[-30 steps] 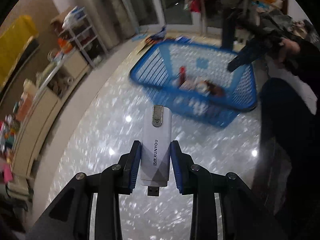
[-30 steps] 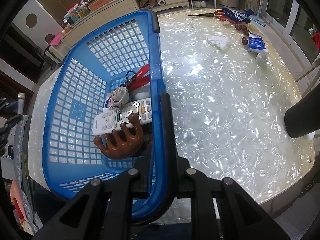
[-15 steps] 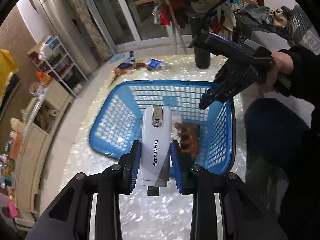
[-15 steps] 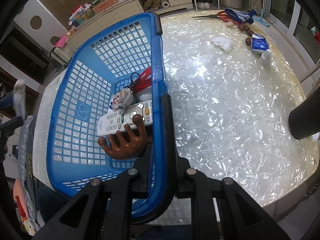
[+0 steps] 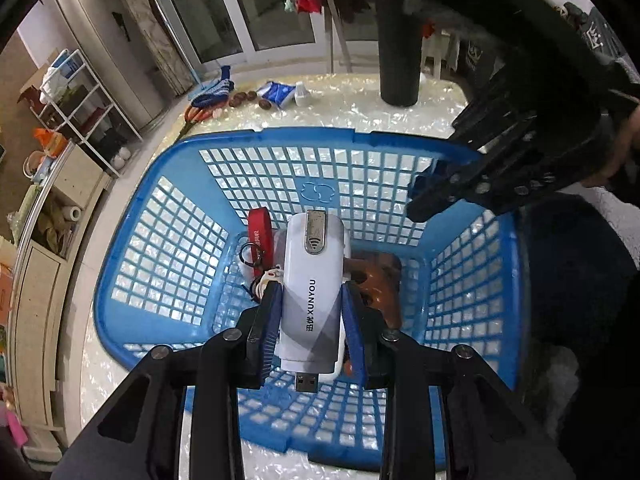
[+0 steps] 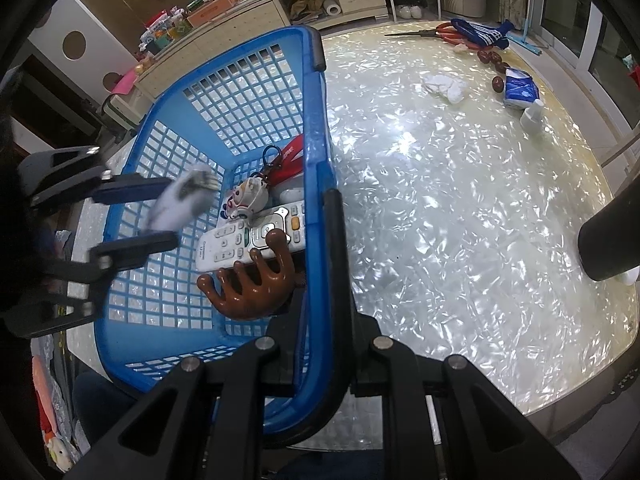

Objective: Organize rigid objects
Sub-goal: 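Carry the dongle over the basket and open the left tool to drop it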

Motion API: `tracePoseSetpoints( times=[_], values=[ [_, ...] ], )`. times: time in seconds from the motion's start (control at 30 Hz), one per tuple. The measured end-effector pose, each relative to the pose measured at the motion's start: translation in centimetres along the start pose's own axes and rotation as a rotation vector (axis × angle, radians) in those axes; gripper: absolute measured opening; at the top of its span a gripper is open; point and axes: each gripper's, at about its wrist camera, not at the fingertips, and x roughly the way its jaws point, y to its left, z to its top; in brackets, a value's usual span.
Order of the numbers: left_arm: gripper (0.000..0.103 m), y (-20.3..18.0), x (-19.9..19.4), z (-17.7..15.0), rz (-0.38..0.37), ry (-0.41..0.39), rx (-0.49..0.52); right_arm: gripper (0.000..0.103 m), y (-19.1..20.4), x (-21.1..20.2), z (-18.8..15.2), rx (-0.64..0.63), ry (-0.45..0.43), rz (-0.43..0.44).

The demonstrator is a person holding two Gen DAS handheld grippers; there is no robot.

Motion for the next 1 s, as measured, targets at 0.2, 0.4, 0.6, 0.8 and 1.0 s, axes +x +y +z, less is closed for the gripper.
tracePoseSetpoints(
  times=[0.2, 0.4, 0.6, 0.8, 1.0],
  values=[
    [0.034, 0.0, 1.4, 0.6, -0.015, 0.022, 0.01, 0.016, -0.1, 0.0, 0.0, 0.001, -0.002, 0.008],
    [0.034, 0.0, 3.2, 0.7, -0.029, 0.059, 0.022, 0.016, -0.1, 0.0, -0.1, 0.004, -0.005, 0.009],
    [0.034, -0.6, 4.8, 0.9, -0.033, 0.105, 0.045, 0.016, -0.2, 0.0, -0.2, 0.005, -0.005, 0.013],
    [0.034, -0.7, 5.5, 1.0, -0.046, 0.122, 0.049, 0.016, -0.1, 0.0, -0.2, 0.005, -0.007, 0.017],
    [0.047, -0.9, 5.8, 1.1, -0.044, 0.148, 0.051, 0.016, -0.2, 0.0, -0.2, 0.004, -0.007, 0.017]
  ],
)
